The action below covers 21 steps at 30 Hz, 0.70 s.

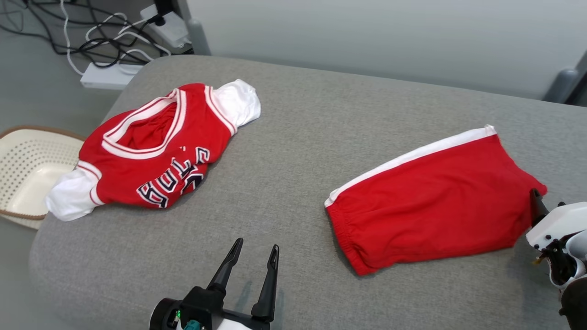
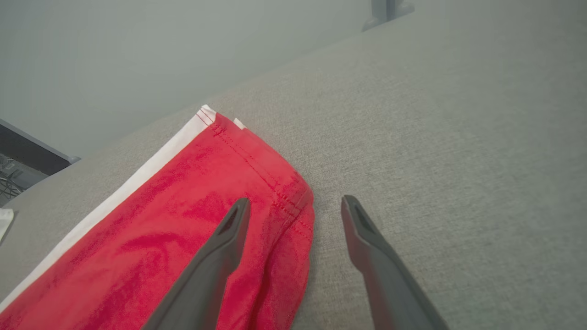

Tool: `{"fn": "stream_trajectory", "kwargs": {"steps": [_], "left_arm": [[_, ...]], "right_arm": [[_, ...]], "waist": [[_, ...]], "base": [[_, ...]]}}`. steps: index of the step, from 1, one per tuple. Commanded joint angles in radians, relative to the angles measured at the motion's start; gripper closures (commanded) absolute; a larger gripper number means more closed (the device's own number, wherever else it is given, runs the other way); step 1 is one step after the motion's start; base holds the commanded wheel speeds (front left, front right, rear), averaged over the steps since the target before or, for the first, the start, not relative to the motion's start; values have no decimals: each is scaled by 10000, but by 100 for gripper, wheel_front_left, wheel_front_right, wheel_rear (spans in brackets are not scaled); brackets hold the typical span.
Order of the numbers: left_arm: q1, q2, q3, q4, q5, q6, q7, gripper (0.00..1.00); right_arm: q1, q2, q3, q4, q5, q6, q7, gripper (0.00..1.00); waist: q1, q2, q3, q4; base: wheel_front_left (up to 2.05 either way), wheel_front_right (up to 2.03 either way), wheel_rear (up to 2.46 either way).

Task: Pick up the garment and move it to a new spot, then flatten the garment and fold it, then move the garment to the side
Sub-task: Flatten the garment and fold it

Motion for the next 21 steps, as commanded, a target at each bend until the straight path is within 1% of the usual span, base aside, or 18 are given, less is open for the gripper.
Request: {"fn": "stream_trajectory", "kwargs": {"steps": [1, 6, 12, 15, 16, 17, 19, 20, 21], "left_arm": [[-428, -23, 254, -227, 36, -58, -102, 0], [-587, -24, 140, -194, 15, -170, -102, 0], [-832, -25, 29, -193, 29, -256, -103, 0], [-942, -25, -33, -206, 31, -246, -103, 0], [-958, -25, -41, -200, 30, -244, -103, 0], [-967, -25, -45, -195, 24, -241, -103, 0], [-978, -25, -55, -187, -1, -241, -103, 0], [-982, -25, -63, -183, -21, -251, -103, 0], [-983, -25, -65, -188, -45, -252, -103, 0]], "right_arm": [[-347, -147, 222, 112, 80, -2, 218, 0], [-927, -339, 594, 836, -308, -2, 766, 0], [-1432, -631, 537, 1282, -874, -2, 1236, 0], [-1565, -707, 268, 1337, -1260, -2, 1484, 0], [-1541, -701, 196, 1340, -1351, -2, 1611, 16], [-1523, -680, 132, 1342, -1444, -2, 1734, 51], [-1528, -641, 48, 1344, -1688, -2, 1867, 87], [-1536, -606, 9, 1344, -1805, -2, 1908, 100], [-1548, -552, -43, 1345, -1900, -2, 1928, 100]], "waist": [[0, 0, 191, 302], [0, 0, 495, 532], [0, 0, 811, 659], [0, 0, 934, 668], [0, 0, 949, 657], [0, 0, 959, 638], [0, 0, 963, 586], [0, 0, 955, 552], [0, 0, 933, 502]], "base": [[0, 0, 0], [0, 0, 0], [0, 0, 0], [0, 0, 0], [0, 0, 0], [0, 0, 0], [0, 0, 0], [0, 0, 0], [0, 0, 0]]}}
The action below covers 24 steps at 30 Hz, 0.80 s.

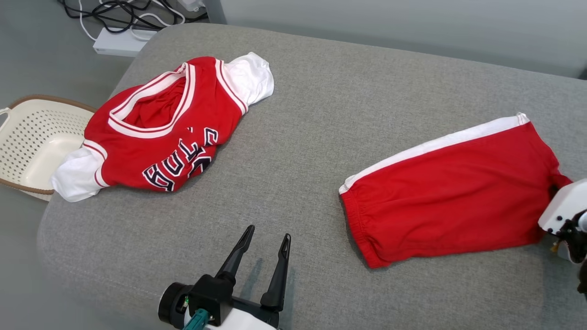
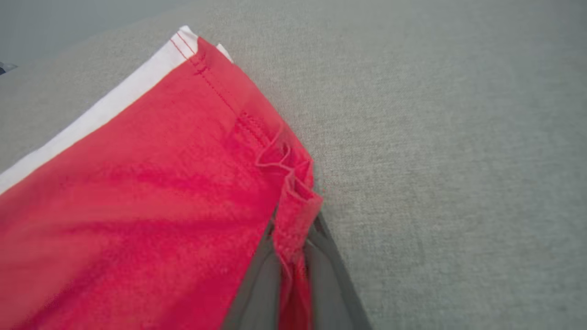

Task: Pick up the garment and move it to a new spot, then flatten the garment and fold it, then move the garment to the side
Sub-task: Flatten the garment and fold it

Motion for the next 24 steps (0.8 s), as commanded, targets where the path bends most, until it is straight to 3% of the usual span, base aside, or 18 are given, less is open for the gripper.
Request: {"fn": "stream_trajectory", "kwargs": {"steps": [1, 12, 24], "left_arm": [[-423, -6, 268, -222, -53, -35, -103, 0], [-351, -6, 302, -377, -156, 70, -103, 0], [107, -7, 688, -510, 18, 132, -103, 0]], "right_arm": [[-52, 144, 81, -126, -268, -4, 91, 100], [13, 543, -169, -124, -1143, -4, -1153, 100], [1537, 1425, -869, -134, -2502, -4, -3171, 100]], "waist": [[0, 0, -46, -108], [0, 0, -315, -829], [0, 0, -1057, -2324]], "base": [[0, 0, 0], [0, 0, 0], [0, 0, 0]]}}
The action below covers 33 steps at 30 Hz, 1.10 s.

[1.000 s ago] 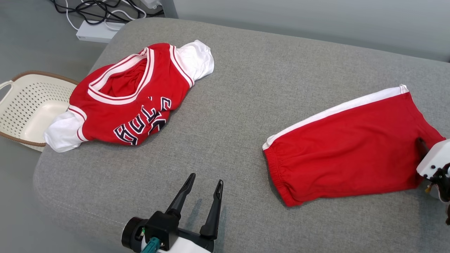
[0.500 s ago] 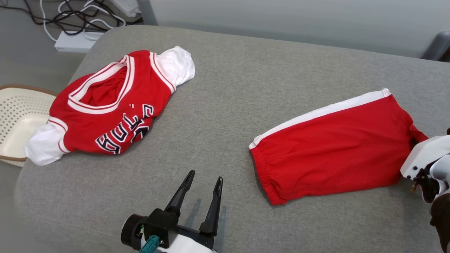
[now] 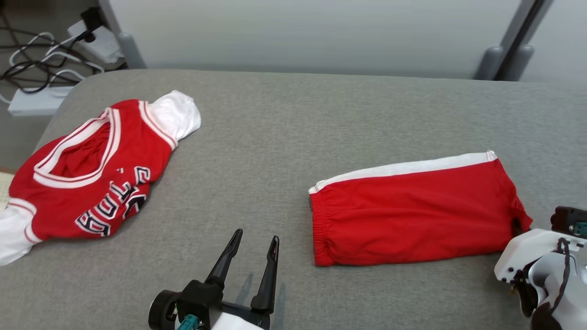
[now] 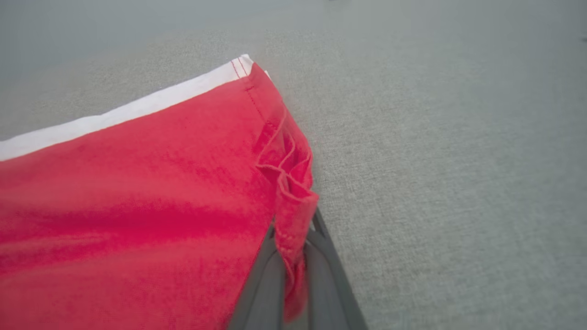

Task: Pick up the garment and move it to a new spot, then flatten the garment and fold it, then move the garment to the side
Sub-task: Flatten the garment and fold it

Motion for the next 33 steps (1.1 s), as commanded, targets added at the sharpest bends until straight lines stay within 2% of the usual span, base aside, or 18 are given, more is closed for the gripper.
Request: {"fn": "stream_trajectory", "kwargs": {"steps": [1, 8, 12, 24, 33], "left_arm": [[-179, -10, 347, -274, 35, 18, -103, 0], [-56, -10, 410, -322, 111, 22, -103, 0], [-57, -10, 382, -263, 107, -10, -103, 0], [44, -11, 313, -98, 30, -39, -103, 0], [85, -11, 288, -144, 30, 31, -103, 0]], "right_arm": [[149, -31, 97, -211, -262, -4, -202, 100], [879, 259, -876, -1243, -1277, -4, -269, 100], [1462, 556, -1546, -1849, -1911, -4, -271, 100], [2213, 1069, -2983, -2439, -3275, -4, -272, 100], [2208, 1176, -3065, -3064, -3414, -4, -273, 100]], "waist": [[0, 0, -197, -349], [0, 0, -298, -979], [0, 0, -356, -1111], [0, 0, -724, -1024], [0, 0, -809, -844]], "base": [[0, 0, 0], [0, 0, 0], [0, 0, 0], [0, 0, 0], [0, 0, 0]]}}
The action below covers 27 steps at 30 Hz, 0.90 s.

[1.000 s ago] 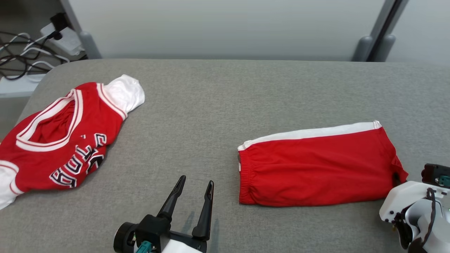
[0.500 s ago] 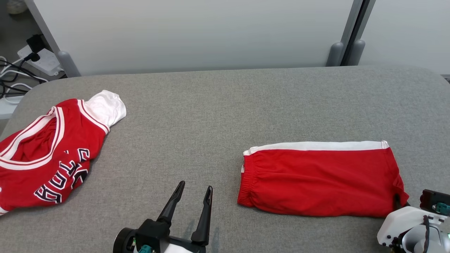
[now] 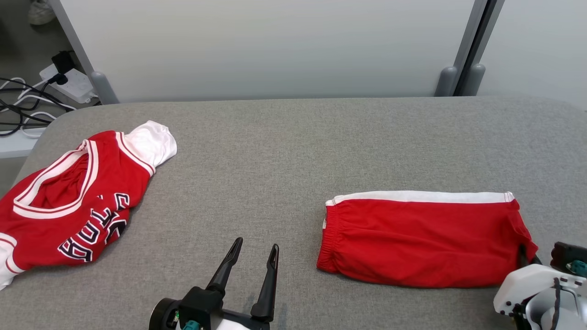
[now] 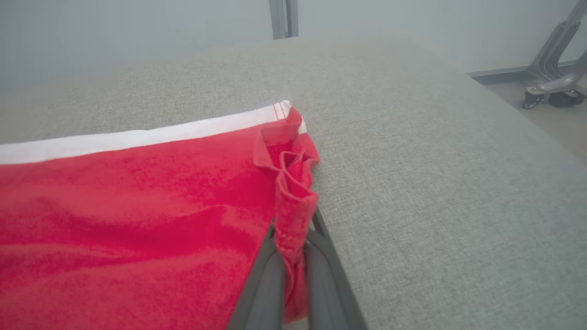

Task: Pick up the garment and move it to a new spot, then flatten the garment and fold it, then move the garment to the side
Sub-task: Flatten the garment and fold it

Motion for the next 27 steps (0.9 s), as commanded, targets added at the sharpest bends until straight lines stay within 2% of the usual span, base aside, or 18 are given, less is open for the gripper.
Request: {"fn": "stream_trajectory", "kwargs": {"steps": [1, 6, 12, 22, 27], "left_arm": [[-123, -16, 299, -260, 6, 30, -103, 0], [-71, -16, 308, -254, -2, 45, -103, 0], [22, -16, 514, -298, 48, 127, -103, 0], [96, -16, 626, -214, 132, 62, -103, 0], [125, -16, 664, -215, 94, 76, -103, 0]], "right_arm": [[-101, -31, 350, -239, 107, -4, -148, 100], [-263, -27, 1640, -721, 1439, -4, -148, 100], [67, -26, 3259, -1957, 2898, -4, -148, 100], [984, -25, 5453, -4800, 4384, -4, 839, 100], [1609, -25, 6186, -6143, 4606, -4, 1484, 100]], "waist": [[0, -1, -14, 18], [0, -1, -98, 80], [0, -1, -249, 212], [0, -1, -305, 670], [0, -1, -233, 907]], "base": [[0, 0, 0], [0, 0, 0], [0, 0, 0], [0, 0, 0], [0, 0, 0]]}}
